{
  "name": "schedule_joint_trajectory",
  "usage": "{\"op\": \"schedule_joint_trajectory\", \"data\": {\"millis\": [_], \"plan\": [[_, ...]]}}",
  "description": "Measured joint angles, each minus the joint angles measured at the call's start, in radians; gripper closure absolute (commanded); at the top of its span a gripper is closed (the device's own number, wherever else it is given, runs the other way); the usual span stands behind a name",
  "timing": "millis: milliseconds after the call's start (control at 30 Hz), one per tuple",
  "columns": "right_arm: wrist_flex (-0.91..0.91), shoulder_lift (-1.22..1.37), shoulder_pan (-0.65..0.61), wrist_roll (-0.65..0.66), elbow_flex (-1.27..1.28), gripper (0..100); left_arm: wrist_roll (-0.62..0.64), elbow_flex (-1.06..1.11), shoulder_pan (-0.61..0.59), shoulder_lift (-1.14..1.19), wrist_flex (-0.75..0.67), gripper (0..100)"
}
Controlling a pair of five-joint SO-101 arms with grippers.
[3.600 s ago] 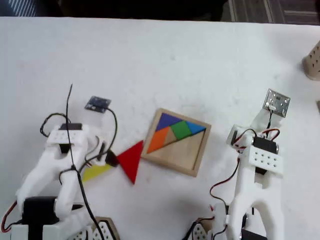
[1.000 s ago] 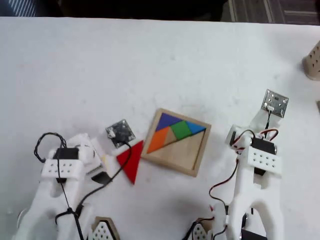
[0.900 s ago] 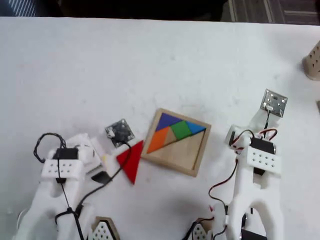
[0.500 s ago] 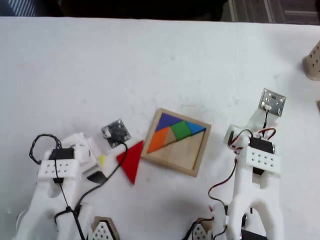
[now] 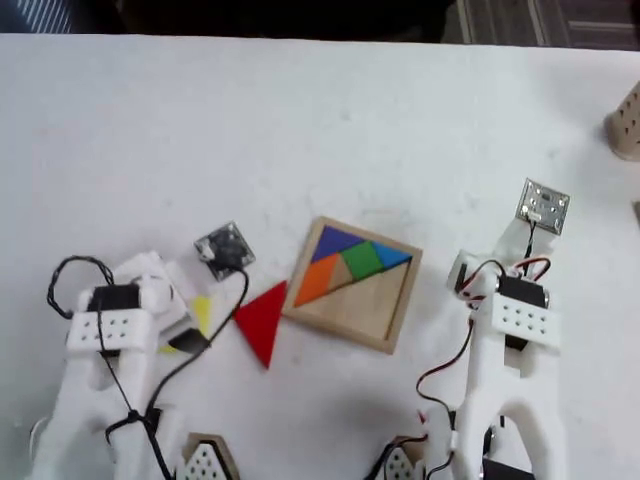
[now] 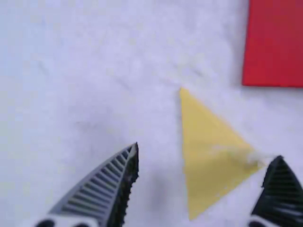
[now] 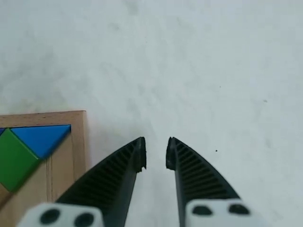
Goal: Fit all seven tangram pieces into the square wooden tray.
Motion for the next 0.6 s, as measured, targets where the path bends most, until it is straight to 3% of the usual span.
{"op": "schedule_joint_trajectory", "data": {"millis": [200,600], "plan": [[0.000,0.000,0.000,0.000,0.000,91.6,0.005,-0.017,0.000,0.031,0.049,60],[0.000,0.000,0.000,0.000,0.000,91.5,0.005,-0.230,-0.003,0.460,0.080,60]]}}
